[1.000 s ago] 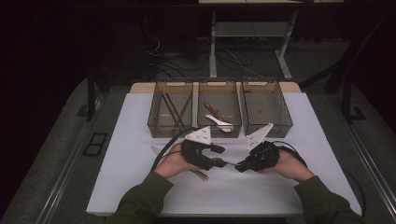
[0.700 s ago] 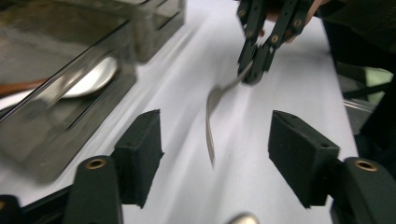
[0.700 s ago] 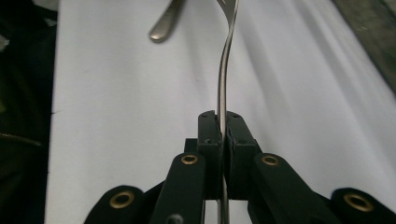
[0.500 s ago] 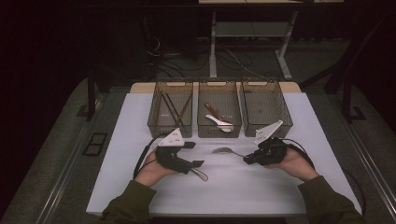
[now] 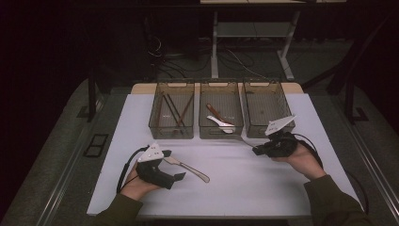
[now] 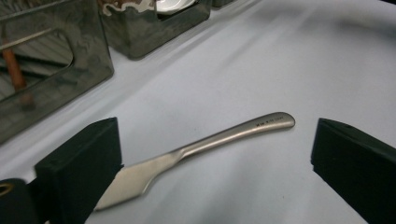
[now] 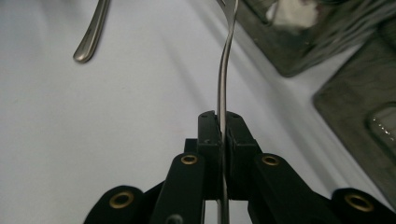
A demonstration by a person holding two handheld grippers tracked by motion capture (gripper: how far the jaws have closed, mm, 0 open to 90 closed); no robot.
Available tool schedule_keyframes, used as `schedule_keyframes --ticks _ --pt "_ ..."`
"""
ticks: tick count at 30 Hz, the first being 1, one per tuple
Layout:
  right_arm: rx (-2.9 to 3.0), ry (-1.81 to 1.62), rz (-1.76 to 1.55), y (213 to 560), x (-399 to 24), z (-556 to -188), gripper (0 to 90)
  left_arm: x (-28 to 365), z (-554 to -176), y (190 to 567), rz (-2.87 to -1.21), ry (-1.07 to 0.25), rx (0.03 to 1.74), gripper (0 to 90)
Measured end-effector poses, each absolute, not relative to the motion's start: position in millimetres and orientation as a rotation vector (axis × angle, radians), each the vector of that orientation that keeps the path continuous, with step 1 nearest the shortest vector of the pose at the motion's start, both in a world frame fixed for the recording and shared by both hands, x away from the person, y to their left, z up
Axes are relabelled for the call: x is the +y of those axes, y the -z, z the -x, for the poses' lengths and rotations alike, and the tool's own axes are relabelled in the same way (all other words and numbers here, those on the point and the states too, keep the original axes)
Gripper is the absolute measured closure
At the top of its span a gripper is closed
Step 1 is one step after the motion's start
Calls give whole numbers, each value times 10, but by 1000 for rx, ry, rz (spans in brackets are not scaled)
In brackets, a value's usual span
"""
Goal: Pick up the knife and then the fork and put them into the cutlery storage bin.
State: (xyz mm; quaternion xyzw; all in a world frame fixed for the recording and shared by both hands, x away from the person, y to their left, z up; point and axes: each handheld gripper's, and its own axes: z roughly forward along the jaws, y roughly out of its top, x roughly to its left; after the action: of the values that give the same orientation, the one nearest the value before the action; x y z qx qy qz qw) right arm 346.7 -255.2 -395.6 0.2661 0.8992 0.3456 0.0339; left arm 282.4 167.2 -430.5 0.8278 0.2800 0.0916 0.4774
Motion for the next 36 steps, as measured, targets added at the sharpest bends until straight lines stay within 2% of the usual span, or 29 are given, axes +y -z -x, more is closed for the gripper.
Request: schedule_keyframes --ticks 20,36 --pt "2501 -1172 -1041 3508 -2983 -3851 863 1645 -2795 4381 -2056 -188 711 13" --pt "2377 -1028 -1238 3447 -3212 -4277 863 1647 -2790 4378 -2056 -197 711 0"
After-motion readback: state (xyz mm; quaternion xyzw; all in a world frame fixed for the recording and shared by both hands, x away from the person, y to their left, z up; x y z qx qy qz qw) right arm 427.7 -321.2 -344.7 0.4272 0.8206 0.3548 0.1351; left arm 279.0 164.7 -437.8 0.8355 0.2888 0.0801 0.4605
